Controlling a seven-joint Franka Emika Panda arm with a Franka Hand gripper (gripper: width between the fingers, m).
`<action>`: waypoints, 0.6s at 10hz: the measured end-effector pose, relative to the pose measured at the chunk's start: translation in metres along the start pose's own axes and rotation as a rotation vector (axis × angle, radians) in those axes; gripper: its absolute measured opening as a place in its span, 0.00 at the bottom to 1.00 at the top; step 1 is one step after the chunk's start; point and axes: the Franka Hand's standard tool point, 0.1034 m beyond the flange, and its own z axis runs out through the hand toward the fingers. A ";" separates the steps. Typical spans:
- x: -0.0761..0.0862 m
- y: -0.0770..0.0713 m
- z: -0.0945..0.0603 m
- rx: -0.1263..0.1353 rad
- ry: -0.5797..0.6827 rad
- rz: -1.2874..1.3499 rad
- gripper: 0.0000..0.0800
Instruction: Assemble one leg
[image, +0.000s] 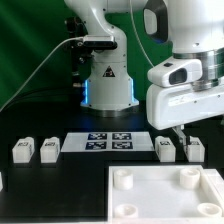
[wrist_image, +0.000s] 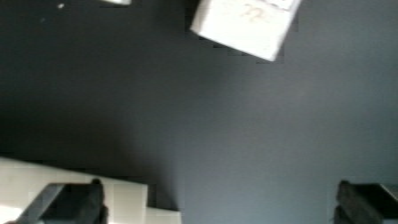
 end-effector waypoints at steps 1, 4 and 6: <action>-0.011 -0.005 0.007 0.007 -0.003 0.156 0.81; -0.015 -0.005 0.010 0.005 -0.045 0.148 0.81; -0.029 -0.003 0.010 -0.002 -0.213 0.138 0.81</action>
Offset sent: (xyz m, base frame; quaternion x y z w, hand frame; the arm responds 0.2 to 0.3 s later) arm 0.0000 0.0000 0.0000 0.0000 0.0000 0.0000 1.0000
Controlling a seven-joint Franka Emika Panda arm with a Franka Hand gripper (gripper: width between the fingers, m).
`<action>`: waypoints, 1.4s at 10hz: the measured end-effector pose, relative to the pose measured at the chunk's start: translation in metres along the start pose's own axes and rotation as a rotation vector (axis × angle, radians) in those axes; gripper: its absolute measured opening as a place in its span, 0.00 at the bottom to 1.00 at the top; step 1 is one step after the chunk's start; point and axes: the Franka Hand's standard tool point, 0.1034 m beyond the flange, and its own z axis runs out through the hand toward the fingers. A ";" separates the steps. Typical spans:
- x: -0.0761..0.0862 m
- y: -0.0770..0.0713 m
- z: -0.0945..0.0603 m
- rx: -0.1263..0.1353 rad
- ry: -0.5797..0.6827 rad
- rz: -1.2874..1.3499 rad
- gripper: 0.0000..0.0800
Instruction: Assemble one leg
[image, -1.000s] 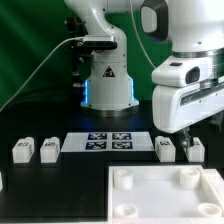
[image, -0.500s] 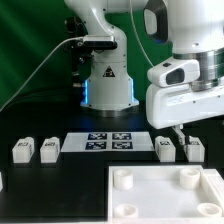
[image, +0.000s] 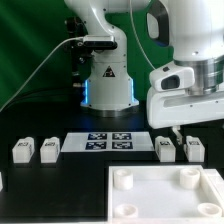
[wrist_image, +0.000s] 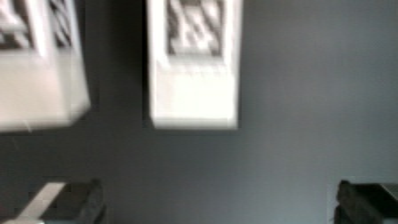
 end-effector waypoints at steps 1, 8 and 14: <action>0.001 -0.006 0.000 -0.004 -0.093 0.045 0.81; 0.003 -0.007 0.014 0.001 -0.569 0.050 0.81; -0.021 -0.010 0.043 -0.017 -0.610 0.062 0.81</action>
Offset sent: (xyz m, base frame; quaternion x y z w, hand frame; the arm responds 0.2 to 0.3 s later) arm 0.0050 0.0025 -0.0124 0.0124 -0.1984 0.0452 0.9790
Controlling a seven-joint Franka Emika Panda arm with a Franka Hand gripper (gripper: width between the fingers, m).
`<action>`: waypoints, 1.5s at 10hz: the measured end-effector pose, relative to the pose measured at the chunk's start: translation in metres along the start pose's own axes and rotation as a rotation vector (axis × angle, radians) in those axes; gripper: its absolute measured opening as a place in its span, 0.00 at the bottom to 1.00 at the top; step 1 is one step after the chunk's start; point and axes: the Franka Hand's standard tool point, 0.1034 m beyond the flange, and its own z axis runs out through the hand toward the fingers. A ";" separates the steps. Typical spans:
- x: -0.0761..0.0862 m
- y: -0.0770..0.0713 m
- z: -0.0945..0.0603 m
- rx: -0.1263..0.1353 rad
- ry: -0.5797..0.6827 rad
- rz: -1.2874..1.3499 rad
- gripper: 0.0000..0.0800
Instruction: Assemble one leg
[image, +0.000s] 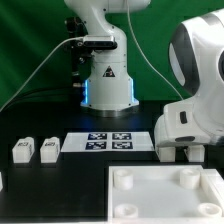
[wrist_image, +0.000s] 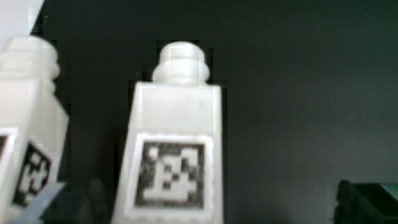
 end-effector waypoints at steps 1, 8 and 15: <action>0.000 0.001 0.003 0.000 0.001 -0.001 0.81; 0.000 0.001 0.003 0.000 0.000 -0.001 0.36; 0.000 0.001 0.003 0.000 0.000 -0.001 0.36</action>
Offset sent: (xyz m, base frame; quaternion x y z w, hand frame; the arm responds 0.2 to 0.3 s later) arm 0.0000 0.0000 0.0000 0.0000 0.0000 0.0000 1.0000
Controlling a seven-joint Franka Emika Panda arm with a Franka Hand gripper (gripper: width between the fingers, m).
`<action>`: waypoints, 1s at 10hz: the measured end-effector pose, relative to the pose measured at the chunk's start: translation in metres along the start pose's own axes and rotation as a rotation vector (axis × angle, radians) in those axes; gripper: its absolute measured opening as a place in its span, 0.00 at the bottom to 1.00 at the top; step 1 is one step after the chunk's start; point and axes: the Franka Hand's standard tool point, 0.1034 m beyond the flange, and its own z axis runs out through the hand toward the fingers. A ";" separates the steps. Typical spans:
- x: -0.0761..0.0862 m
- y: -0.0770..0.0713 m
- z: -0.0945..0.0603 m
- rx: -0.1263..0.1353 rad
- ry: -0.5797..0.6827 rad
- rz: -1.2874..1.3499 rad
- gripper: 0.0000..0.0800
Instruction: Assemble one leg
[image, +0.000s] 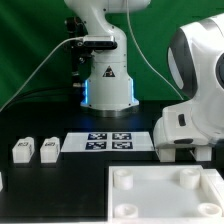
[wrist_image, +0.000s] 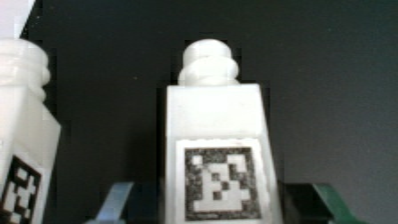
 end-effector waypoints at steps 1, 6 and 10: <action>0.000 0.000 0.000 0.000 0.000 0.000 0.36; 0.000 0.000 -0.006 0.001 0.003 -0.006 0.37; -0.014 0.003 -0.050 -0.001 0.030 -0.045 0.37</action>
Offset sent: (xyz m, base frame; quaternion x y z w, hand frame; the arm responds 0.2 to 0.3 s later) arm 0.0000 0.0000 0.0000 0.0000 0.0000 0.0000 1.0000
